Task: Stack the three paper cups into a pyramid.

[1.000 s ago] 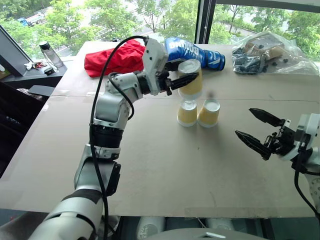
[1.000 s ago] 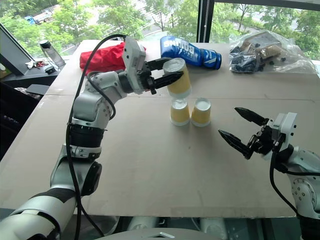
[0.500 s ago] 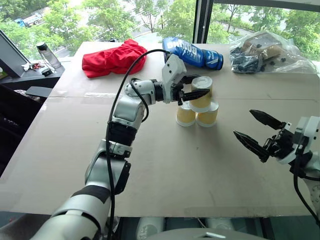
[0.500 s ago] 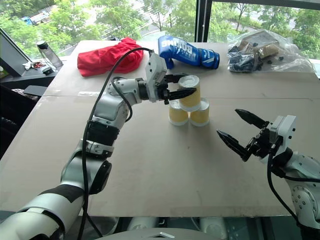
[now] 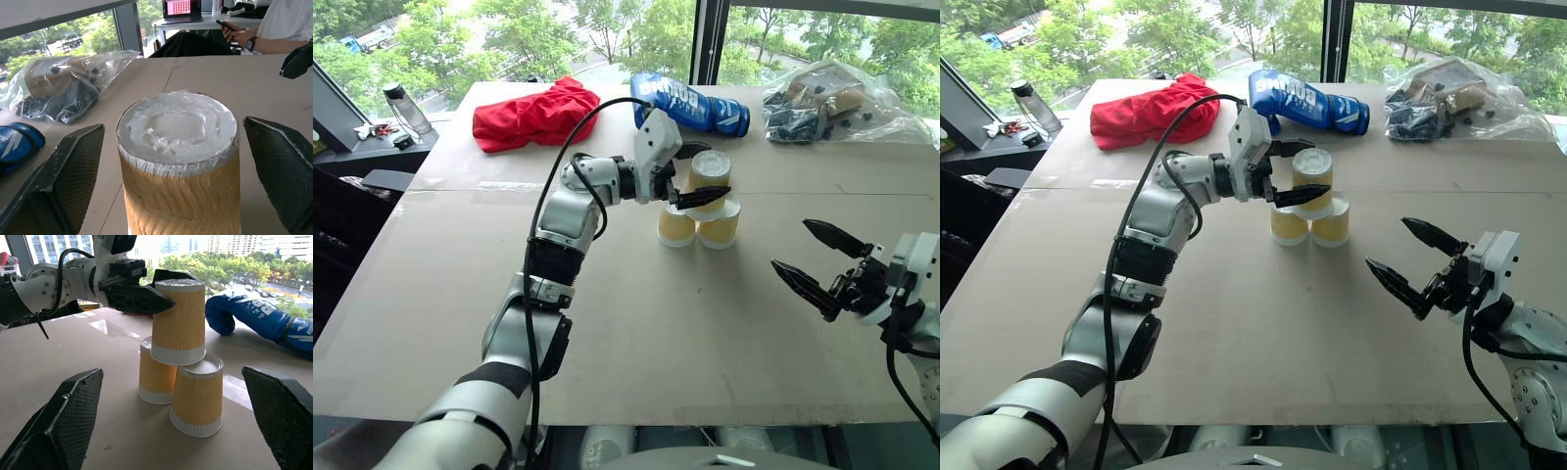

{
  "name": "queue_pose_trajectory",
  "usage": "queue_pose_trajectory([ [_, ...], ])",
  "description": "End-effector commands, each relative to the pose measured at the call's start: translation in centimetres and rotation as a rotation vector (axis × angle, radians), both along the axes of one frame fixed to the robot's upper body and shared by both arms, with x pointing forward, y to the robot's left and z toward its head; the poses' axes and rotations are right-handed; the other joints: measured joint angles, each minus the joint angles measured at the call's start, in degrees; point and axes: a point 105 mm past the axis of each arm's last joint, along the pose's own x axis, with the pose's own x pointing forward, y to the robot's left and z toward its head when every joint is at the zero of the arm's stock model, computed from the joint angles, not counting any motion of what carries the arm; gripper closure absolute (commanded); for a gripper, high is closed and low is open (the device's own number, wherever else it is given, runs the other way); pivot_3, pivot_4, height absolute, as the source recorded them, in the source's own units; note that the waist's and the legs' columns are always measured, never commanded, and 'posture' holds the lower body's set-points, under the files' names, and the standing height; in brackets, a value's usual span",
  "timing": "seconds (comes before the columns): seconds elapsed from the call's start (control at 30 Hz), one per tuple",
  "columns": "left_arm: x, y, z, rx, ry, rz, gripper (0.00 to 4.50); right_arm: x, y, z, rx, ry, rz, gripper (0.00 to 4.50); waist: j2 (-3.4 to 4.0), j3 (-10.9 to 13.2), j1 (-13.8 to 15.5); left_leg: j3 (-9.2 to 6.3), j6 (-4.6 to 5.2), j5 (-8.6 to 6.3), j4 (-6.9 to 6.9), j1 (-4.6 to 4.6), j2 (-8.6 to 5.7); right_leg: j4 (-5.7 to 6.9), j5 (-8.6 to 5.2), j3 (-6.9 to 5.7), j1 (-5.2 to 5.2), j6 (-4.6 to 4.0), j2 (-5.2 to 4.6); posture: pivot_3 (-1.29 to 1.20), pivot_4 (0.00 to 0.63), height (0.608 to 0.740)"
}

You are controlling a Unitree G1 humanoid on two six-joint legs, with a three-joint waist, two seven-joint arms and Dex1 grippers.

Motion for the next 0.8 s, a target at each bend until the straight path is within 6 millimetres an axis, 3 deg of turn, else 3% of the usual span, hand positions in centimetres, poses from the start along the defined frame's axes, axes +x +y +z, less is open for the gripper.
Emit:
queue_pose_trajectory([
  [0.03, -1.1, 0.9, 4.8, -0.100, -0.133, 0.012, 0.04, 0.0, -0.7, 1.2, 0.003, -0.063, -0.016, 0.00, 0.00, 0.0, -0.1, 0.00, 0.00, 0.00, 0.00, 0.00, 0.00, 0.00, 0.00, 0.00, 0.00, 0.00, 0.00, 0.00, 0.150, 0.740],
  [0.2, -2.3, 2.8, 9.3, -0.302, -0.166, 0.056, 0.04, 0.1, -0.9, 0.7, 0.004, -0.054, -0.011, 0.00, 0.00, 0.0, -0.1, -0.01, -0.04, 0.02, 0.00, 0.00, 0.01, 0.00, 0.00, 0.00, 0.01, 0.00, -0.01, 0.00, 0.150, 0.740],
  [0.27, -2.8, 4.1, 9.8, -0.363, -0.110, 0.069, 0.04, 0.3, -1.1, 0.4, 0.003, -0.047, -0.011, 0.00, 0.00, 0.0, -0.1, -0.01, -0.05, 0.03, 0.00, 0.00, 0.03, 0.00, 0.00, 0.00, 0.01, 0.00, -0.01, 0.00, 0.150, 0.740],
  [0.4, -4.2, 11.1, 1.6, -0.175, 0.083, 0.284, 0.04, 0.8, -2.3, -1.6, -0.022, 0.014, -0.023, 0.00, 0.41, -0.2, -1.9, 0.13, -0.20, 0.11, -0.21, 0.30, 0.09, -0.01, 0.00, 0.30, 0.06, 0.00, 0.03, 0.00, 0.150, 0.740],
  [0.53, -7.2, 14.9, -5.8, -0.113, 0.254, 0.447, 0.04, 0.9, -3.0, -4.1, -0.096, 0.079, -0.008, 0.00, 0.19, -0.1, -1.4, 0.10, -0.19, 0.11, -0.18, 0.27, 0.37, 0.10, -0.02, 0.33, -0.04, -0.03, 0.14, 0.00, 0.150, 0.740],
  [0.63, -9.4, 16.0, -10.3, -0.042, 0.322, 0.566, 0.04, 0.7, -3.8, -6.2, -0.155, 0.134, 0.001, 0.00, 0.14, -0.1, -0.7, 0.04, 0.02, -0.02, -0.09, 0.23, 0.29, 0.06, -0.01, 0.25, 0.05, -0.04, -0.03, 0.00, 0.150, 0.740],
  [0.8, -11.1, 15.9, -14.1, -0.027, 0.379, 0.665, 0.04, 0.6, -5.1, -8.3, -0.188, 0.178, -0.008, 0.00, 0.13, -0.1, 1.3, -0.19, 0.03, -0.04, -0.05, 0.28, 0.06, 0.00, 0.00, 0.22, 0.26, -0.08, -0.30, 0.00, 0.150, 0.740],
])
